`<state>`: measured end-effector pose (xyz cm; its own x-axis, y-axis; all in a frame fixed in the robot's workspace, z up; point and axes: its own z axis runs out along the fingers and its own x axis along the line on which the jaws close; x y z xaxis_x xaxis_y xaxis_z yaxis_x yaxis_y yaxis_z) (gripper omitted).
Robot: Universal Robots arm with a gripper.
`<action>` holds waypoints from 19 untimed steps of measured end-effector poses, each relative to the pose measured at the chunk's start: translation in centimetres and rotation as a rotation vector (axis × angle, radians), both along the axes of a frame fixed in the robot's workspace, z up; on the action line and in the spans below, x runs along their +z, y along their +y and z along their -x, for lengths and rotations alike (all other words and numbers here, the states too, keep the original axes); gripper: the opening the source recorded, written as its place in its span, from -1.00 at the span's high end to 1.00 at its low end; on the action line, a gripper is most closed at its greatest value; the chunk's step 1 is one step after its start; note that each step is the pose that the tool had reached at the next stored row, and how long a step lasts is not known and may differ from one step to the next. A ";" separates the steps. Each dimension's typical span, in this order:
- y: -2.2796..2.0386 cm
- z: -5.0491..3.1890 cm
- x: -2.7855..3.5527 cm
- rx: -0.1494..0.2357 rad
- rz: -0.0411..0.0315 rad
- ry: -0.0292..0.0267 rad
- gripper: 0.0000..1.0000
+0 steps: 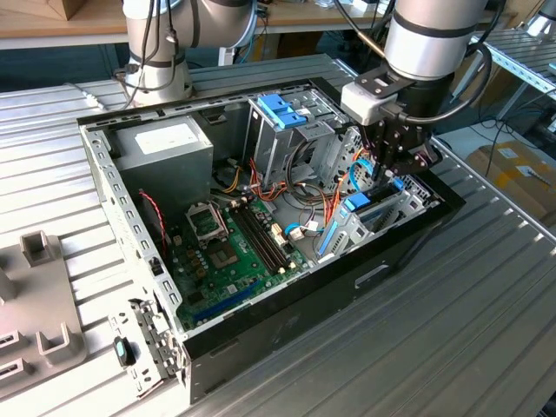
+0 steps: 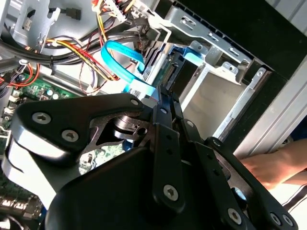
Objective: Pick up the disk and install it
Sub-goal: 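Insert the first disk wire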
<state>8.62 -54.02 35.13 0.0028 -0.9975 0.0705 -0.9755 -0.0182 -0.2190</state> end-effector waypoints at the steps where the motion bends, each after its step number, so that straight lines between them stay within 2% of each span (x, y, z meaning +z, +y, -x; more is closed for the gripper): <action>1: 0.00 0.09 0.00 0.000 -0.0001 -0.0096 0.69; 5: -0.03 0.66 -0.04 0.000 -0.0003 -0.0499 0.69; 6: -0.06 0.82 -0.09 0.000 0.0001 -0.0557 0.69; 7: -0.09 0.96 -0.20 0.000 -0.0003 -0.0590 0.69; 11: -0.20 1.14 -0.68 0.000 0.0001 -0.0618 0.69; 19: -0.21 1.19 -0.84 0.000 0.0001 -0.0620 0.69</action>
<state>7.43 -54.22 34.29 -0.0016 -0.9975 0.0706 -0.9601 -0.0182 -0.2791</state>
